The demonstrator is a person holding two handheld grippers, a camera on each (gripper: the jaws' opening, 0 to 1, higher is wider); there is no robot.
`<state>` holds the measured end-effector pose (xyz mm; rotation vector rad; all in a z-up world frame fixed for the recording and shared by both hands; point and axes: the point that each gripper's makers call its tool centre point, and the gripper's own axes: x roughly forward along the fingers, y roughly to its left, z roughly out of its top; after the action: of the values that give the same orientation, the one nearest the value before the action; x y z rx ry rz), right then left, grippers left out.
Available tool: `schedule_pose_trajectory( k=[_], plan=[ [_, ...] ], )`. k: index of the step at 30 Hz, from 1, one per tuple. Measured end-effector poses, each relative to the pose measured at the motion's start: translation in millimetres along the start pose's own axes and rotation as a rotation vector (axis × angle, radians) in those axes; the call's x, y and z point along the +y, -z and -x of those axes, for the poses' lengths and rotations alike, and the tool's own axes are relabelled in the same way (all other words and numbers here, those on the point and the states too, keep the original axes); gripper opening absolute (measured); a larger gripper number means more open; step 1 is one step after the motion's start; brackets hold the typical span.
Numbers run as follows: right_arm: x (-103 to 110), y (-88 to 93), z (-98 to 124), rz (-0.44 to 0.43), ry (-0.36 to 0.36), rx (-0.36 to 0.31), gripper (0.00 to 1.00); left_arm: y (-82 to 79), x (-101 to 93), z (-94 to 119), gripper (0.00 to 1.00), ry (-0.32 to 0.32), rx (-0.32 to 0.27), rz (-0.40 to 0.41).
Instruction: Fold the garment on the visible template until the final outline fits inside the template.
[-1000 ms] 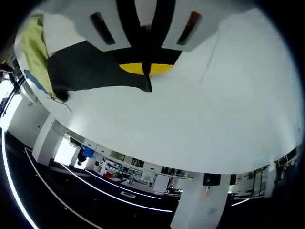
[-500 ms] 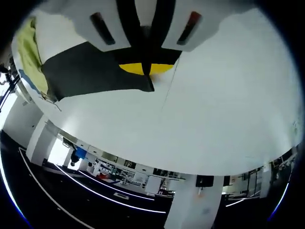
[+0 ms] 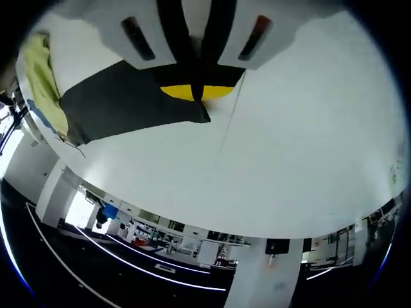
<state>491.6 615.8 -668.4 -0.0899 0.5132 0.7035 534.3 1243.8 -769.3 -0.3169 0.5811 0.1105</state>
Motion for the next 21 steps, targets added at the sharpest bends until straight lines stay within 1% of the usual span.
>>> schedule_pose_trajectory(
  k=[2,4,8,13,15,18,21],
  plan=[
    [0.8,-0.1,-1.7,-0.002,-0.002,0.006,0.92,0.1,-0.6,0.7,0.0,0.003,-0.004,0.002],
    [3.3,-4.4,-3.6,0.004,-0.008,0.0,0.92,0.3,-1.9,1.2,0.0,0.004,-0.005,-0.03],
    [11.0,-11.5,-7.5,0.017,-0.022,-0.008,0.93,-0.1,-1.4,0.5,0.0,0.008,-0.004,-0.041],
    [15.3,-10.6,-3.7,0.037,-0.031,-0.002,0.94,0.4,-1.2,3.0,0.0,-0.003,-0.014,-0.06],
    [15.7,-8.2,-1.4,0.027,-0.03,-0.002,0.94,0.1,1.2,5.7,0.05,-0.015,-0.024,-0.064],
    [15.8,-1.7,2.0,0.026,-0.024,0.009,0.94,-1.9,1.6,12.9,0.17,-0.013,-0.045,-0.069],
    [17.1,0.1,5.1,0.015,-0.023,0.006,0.95,-5.2,2.5,20.1,0.35,-0.018,-0.065,-0.074]
  ],
)
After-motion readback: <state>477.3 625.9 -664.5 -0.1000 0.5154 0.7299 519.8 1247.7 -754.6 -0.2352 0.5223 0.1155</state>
